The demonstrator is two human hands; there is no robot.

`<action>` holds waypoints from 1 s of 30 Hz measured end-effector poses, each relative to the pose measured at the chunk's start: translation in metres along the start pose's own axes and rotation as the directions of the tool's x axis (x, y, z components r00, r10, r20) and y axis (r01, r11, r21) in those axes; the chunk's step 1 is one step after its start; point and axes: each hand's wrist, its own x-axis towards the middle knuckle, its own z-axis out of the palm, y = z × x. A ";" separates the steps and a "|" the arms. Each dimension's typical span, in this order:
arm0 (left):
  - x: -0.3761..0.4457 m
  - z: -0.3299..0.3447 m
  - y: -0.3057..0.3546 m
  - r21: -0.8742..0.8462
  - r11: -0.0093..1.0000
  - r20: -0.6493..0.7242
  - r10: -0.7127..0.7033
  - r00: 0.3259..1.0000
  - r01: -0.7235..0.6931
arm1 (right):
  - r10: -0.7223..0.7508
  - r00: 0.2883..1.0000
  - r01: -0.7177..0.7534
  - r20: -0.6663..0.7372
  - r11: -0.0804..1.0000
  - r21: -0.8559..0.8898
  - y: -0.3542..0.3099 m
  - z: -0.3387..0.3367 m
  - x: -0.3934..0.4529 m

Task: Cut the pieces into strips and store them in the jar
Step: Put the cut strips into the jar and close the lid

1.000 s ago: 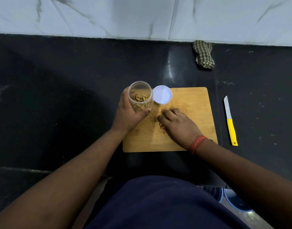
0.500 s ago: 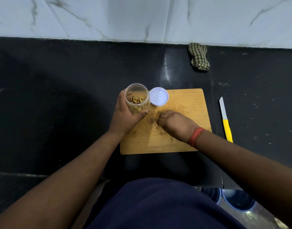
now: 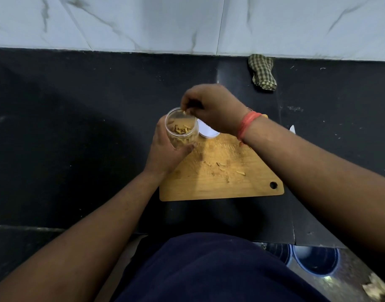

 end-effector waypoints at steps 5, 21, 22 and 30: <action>-0.001 -0.001 0.002 -0.023 1.000 -0.001 0.008 1.000 -0.008 | -0.086 0.994 0.094 0.070 0.990 -0.107 -0.003 0.000 0.002; 0.001 0.004 -0.004 -0.013 1.000 -0.037 0.012 0.999 -0.012 | 0.398 0.916 -0.364 0.043 0.873 -0.323 0.025 0.091 -0.179; 0.001 0.004 -0.004 -0.012 1.000 -0.036 0.012 0.999 -0.012 | 0.380 0.925 -0.356 0.019 0.883 -0.304 0.023 0.094 -0.183; 0.001 0.004 -0.004 -0.004 1.000 -0.036 0.012 0.999 -0.013 | 0.406 0.911 -0.407 -0.071 0.913 -0.009 0.038 0.088 -0.161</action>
